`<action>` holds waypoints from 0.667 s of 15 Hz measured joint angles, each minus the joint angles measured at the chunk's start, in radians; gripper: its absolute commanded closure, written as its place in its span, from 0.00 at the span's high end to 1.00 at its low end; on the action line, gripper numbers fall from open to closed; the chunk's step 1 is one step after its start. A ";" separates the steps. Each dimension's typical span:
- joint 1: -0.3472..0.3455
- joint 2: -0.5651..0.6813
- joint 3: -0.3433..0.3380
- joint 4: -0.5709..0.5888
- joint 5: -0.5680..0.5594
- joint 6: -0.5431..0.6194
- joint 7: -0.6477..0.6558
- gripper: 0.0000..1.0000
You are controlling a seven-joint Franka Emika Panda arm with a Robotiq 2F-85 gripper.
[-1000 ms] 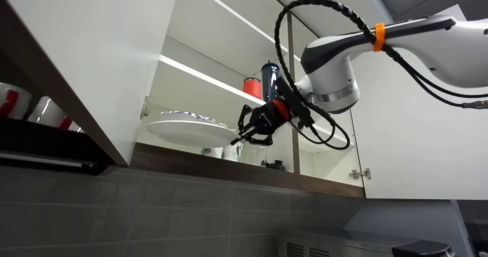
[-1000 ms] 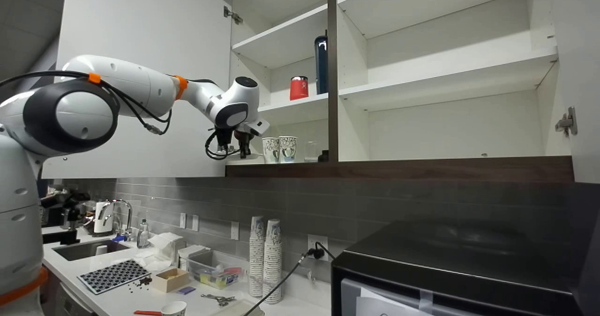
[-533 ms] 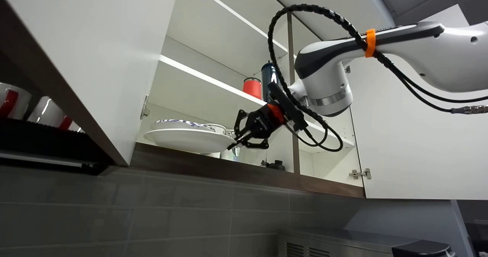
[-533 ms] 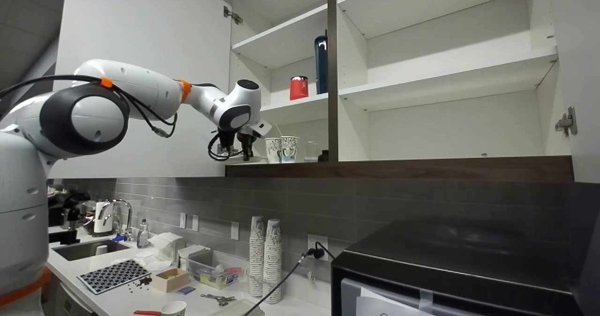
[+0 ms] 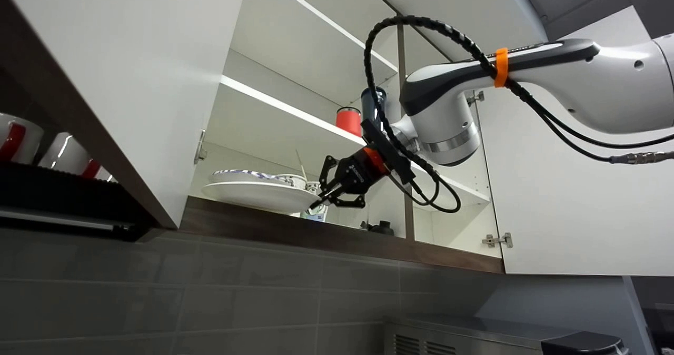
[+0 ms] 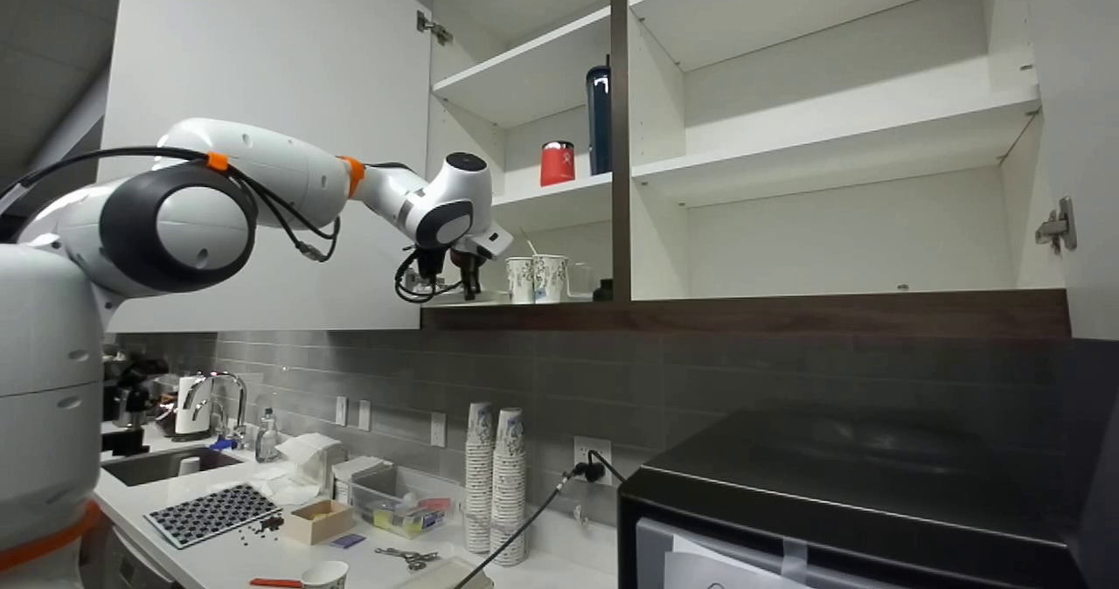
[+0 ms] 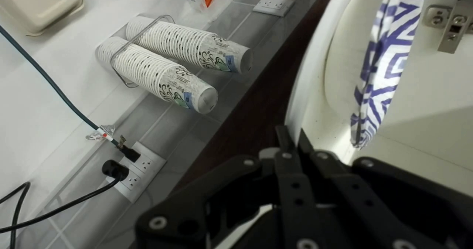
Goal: Put the plates inside the cabinet
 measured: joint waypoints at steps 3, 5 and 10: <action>0.009 0.017 0.000 0.017 0.000 0.008 0.018 0.01; 0.014 0.028 0.000 0.028 -0.002 0.009 0.031 0.01; 0.033 0.061 0.000 0.051 -0.020 0.049 0.057 0.01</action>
